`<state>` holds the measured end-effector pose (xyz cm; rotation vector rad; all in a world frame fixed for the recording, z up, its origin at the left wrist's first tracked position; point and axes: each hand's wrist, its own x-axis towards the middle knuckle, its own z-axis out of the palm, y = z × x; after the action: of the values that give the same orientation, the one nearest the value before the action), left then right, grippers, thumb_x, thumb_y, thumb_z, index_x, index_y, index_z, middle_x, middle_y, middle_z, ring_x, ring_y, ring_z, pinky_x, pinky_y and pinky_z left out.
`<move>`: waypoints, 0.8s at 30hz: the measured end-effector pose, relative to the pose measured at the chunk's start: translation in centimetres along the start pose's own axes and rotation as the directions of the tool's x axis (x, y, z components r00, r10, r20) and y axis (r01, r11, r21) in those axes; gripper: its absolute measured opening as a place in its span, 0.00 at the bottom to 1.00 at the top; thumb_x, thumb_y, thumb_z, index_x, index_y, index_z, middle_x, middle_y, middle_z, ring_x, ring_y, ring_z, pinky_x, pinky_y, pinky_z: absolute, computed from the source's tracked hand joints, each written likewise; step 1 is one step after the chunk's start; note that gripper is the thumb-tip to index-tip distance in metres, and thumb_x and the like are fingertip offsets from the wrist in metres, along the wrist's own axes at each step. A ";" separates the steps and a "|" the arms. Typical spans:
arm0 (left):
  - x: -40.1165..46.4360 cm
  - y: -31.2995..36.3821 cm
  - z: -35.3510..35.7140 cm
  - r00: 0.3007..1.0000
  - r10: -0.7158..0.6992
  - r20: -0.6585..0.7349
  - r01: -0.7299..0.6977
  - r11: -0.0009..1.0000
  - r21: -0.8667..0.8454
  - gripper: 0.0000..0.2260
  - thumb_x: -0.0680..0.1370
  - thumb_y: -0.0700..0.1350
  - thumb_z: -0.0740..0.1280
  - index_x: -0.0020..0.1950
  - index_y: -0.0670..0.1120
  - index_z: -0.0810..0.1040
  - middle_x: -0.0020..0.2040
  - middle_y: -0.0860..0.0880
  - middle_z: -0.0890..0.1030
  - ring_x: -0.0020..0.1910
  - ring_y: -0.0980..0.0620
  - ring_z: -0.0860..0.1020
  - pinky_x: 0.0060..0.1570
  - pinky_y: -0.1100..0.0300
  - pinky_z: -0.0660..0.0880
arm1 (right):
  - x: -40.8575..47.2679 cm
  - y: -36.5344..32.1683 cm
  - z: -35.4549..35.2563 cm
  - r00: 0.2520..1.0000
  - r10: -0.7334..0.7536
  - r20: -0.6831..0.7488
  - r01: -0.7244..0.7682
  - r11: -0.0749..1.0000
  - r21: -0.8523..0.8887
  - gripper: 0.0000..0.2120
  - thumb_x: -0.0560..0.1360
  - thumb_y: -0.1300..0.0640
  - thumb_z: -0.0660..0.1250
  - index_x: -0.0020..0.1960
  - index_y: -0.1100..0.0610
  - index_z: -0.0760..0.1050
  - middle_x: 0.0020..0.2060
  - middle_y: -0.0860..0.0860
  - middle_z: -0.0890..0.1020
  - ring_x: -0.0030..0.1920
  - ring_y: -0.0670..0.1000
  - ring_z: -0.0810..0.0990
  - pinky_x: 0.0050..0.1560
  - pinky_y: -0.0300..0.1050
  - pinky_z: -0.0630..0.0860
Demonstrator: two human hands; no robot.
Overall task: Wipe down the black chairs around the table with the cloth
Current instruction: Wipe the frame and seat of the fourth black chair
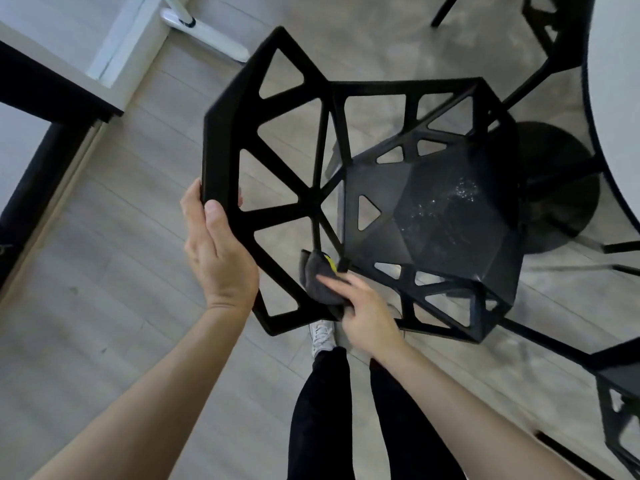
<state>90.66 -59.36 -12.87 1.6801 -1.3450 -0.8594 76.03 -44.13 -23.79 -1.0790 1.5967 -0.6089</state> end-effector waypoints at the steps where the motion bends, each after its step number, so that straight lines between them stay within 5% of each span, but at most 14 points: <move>1: 0.1 0.0 -0.1 1.000 0.000 0.006 0.000 1.000 0.009 0.19 0.88 0.47 0.52 0.76 0.44 0.72 0.55 0.42 0.84 0.54 0.50 0.82 0.55 0.61 0.77 | 2.1 -0.3 -0.2 0.999 0.021 -0.029 -0.020 1.000 0.003 0.36 0.75 0.71 0.59 0.77 0.44 0.75 0.73 0.45 0.74 0.73 0.47 0.74 0.75 0.39 0.69; 5: 0.2 -0.2 -0.2 1.000 -0.012 0.007 0.011 0.997 0.077 0.19 0.89 0.50 0.51 0.77 0.47 0.71 0.57 0.44 0.83 0.56 0.53 0.81 0.56 0.64 0.76 | 10.3 -2.2 0.0 0.982 0.133 -0.136 -0.127 0.990 0.057 0.34 0.81 0.71 0.58 0.82 0.48 0.67 0.79 0.50 0.70 0.78 0.53 0.69 0.71 0.31 0.59; 10: 0.4 -0.3 -0.3 1.000 -0.022 0.007 0.021 0.996 0.089 0.19 0.88 0.51 0.51 0.76 0.49 0.71 0.58 0.44 0.82 0.56 0.49 0.80 0.58 0.55 0.77 | 0.7 -0.6 -1.5 0.996 0.044 0.079 -0.039 0.997 -0.062 0.37 0.78 0.72 0.60 0.79 0.42 0.71 0.76 0.43 0.74 0.73 0.45 0.72 0.65 0.23 0.63; 12: 0.3 -0.2 -0.2 1.000 -0.029 0.009 0.028 0.995 0.093 0.19 0.88 0.51 0.51 0.76 0.50 0.71 0.57 0.45 0.82 0.54 0.52 0.79 0.56 0.56 0.77 | -2.4 -0.5 -1.9 0.993 0.030 0.117 -0.011 0.988 -0.157 0.36 0.76 0.71 0.61 0.78 0.43 0.74 0.75 0.42 0.74 0.71 0.47 0.74 0.67 0.29 0.68; 15: 0.1 0.3 -0.1 0.999 -0.043 0.032 0.039 0.991 0.131 0.18 0.89 0.50 0.52 0.78 0.49 0.69 0.49 0.52 0.78 0.44 0.67 0.75 0.44 0.71 0.72 | -3.6 -3.3 0.3 0.998 0.068 0.005 -0.066 0.983 -0.172 0.34 0.77 0.69 0.64 0.78 0.44 0.73 0.75 0.43 0.75 0.71 0.52 0.76 0.71 0.47 0.74; 18: 0.4 0.8 -0.8 0.993 -0.064 0.102 0.046 0.984 0.171 0.18 0.90 0.51 0.52 0.80 0.50 0.67 0.47 0.58 0.73 0.41 0.70 0.74 0.42 0.70 0.71 | -4.7 -8.4 2.3 0.994 -0.027 -0.107 0.027 1.000 0.002 0.33 0.79 0.70 0.63 0.78 0.46 0.73 0.77 0.41 0.71 0.75 0.44 0.72 0.76 0.40 0.69; 21: 1.0 0.5 -1.6 0.973 -0.096 0.208 0.060 0.983 0.172 0.21 0.89 0.56 0.50 0.82 0.56 0.63 0.56 0.58 0.76 0.50 0.68 0.75 0.51 0.62 0.69 | -5.4 -7.8 2.6 0.982 -0.134 -0.135 0.143 0.988 0.060 0.32 0.79 0.70 0.61 0.77 0.46 0.75 0.77 0.41 0.70 0.76 0.41 0.70 0.74 0.30 0.65; 24: 1.3 0.8 -2.1 0.957 -0.097 0.274 0.064 0.990 0.129 0.24 0.89 0.59 0.50 0.84 0.56 0.59 0.72 0.54 0.74 0.67 0.56 0.74 0.67 0.55 0.69 | -6.1 -4.9 2.5 0.983 0.067 -0.172 -0.061 0.997 0.042 0.33 0.78 0.72 0.61 0.76 0.47 0.76 0.74 0.38 0.71 0.75 0.48 0.73 0.69 0.23 0.62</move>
<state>92.39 -60.34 -11.25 1.7633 -1.5512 -1.1182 80.20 -40.69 -17.63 -0.9651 1.7573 -0.7016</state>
